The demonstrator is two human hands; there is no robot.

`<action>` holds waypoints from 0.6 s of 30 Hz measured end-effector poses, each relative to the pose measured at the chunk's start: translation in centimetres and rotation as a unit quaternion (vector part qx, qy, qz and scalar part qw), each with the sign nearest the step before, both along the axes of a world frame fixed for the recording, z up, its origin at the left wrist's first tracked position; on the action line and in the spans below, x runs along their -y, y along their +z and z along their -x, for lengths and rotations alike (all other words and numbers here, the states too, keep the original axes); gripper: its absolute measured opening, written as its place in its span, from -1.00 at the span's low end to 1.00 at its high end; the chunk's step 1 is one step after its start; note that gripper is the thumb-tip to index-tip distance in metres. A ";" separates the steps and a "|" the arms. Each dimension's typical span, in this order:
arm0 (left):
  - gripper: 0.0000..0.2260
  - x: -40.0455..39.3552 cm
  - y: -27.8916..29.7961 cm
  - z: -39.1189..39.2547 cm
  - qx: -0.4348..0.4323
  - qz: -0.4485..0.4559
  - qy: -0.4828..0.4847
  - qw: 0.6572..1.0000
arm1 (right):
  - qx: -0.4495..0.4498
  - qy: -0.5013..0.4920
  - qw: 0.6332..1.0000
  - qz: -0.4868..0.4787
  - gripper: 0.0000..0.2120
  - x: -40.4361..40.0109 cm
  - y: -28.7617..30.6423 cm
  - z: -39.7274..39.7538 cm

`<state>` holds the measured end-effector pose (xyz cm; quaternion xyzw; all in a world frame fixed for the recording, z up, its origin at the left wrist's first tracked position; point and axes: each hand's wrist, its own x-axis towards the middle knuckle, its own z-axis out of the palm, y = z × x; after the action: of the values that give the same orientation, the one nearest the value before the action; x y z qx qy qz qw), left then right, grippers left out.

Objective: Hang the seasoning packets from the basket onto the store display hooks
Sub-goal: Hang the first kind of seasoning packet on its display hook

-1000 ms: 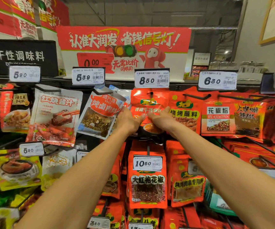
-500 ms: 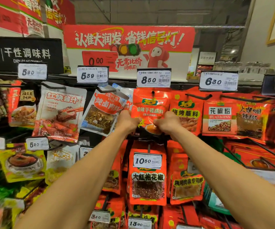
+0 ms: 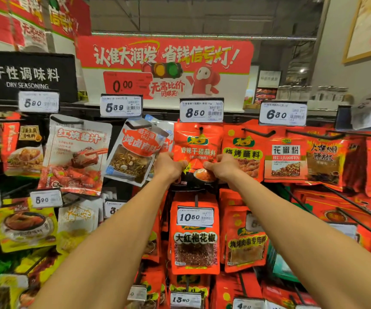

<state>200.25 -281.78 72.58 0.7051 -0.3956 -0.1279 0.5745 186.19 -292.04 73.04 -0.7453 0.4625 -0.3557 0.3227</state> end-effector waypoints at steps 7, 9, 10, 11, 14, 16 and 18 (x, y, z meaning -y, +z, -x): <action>-0.64 -3.0 0.0 0.7 0.054 -0.004 0.016 0.998 | -0.008 -0.029 0.999 0.021 -0.63 -1.2 0.2 3.6; -0.74 -4.3 0.3 0.5 0.069 0.004 0.040 0.997 | 0.011 -0.041 0.998 0.056 -0.73 -1.9 0.5 5.4; -0.79 -5.0 0.3 0.6 0.067 0.008 0.045 0.997 | 0.042 -0.033 0.997 0.061 -0.74 -2.5 0.5 6.4; -0.82 -5.8 0.3 0.7 0.054 0.014 0.040 0.998 | 0.087 -0.016 0.995 0.054 -0.75 -3.3 0.6 7.5; -0.80 -8.3 0.4 2.8 -0.020 0.040 -0.017 0.999 | 0.200 0.049 0.978 0.027 -0.79 -6.5 0.8 11.4; -0.79 -10.0 0.2 5.4 -0.053 0.059 -0.045 0.996 | 0.242 0.094 0.966 0.018 -0.81 -8.8 0.5 14.5; -0.84 -11.6 -0.5 8.7 -0.082 0.085 -0.068 0.991 | 0.269 0.129 0.954 -0.001 -0.85 -10.6 -1.0 18.0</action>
<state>191.52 -270.21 72.03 0.6123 -0.4032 -0.1901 0.6529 168.19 -281.48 72.08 -0.6750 0.2588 -0.4978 0.4793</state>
